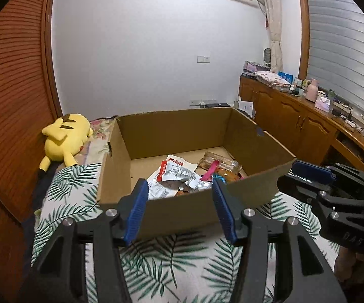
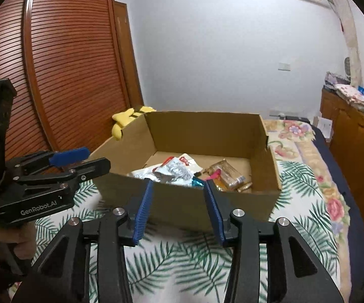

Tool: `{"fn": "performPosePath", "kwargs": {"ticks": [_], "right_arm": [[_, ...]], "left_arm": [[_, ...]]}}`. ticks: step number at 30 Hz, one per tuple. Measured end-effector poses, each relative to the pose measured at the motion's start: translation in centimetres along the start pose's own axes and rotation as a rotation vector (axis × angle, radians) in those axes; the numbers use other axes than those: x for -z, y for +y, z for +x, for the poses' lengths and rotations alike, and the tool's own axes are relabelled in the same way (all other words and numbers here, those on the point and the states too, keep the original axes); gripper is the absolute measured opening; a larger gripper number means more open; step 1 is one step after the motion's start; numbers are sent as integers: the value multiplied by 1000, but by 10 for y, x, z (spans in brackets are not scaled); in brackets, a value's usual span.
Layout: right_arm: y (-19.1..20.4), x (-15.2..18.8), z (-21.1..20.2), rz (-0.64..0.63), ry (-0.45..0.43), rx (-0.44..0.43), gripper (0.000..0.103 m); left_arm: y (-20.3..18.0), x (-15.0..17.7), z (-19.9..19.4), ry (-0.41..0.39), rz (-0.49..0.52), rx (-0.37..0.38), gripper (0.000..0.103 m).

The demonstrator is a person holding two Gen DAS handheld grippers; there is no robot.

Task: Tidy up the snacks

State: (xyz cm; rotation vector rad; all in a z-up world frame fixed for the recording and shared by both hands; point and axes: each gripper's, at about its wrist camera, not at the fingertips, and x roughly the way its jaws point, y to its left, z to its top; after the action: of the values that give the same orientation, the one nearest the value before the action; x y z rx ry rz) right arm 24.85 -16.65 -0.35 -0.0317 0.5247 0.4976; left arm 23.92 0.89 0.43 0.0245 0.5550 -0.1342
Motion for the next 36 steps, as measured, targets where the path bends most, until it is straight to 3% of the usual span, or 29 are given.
{"fn": "performPosePath", "kwargs": {"ticks": [4, 6, 9, 11, 13, 15, 19, 26, 36], "right_arm": [[9, 10, -23, 0, -12, 33, 54], [12, 15, -32, -2, -17, 49, 59], [17, 23, -49, 0, -29, 77, 67], [19, 26, -57, 3, -40, 86, 75], [21, 29, -66, 7, -55, 93, 90], [24, 32, -73, 7, -66, 97, 92], [30, 40, -87, 5, -79, 120, 103], [37, 50, -102, 1, -88, 144, 103], [48, 64, -126, 3, -107, 190, 103]], "left_arm": [[-5, 8, -27, -33, -3, -9, 59], [-6, 13, -39, -48, -8, -12, 69], [-7, 21, -56, -62, -6, -26, 69], [-7, 25, -65, -58, -4, -27, 70], [-9, 29, -74, -52, 1, -36, 73], [-12, 33, -82, -53, 9, -55, 86], [-15, 44, -100, -77, 2, -69, 94], [-15, 58, -120, -100, -6, -129, 94], [-24, 77, -145, -127, 13, -131, 94]]}}
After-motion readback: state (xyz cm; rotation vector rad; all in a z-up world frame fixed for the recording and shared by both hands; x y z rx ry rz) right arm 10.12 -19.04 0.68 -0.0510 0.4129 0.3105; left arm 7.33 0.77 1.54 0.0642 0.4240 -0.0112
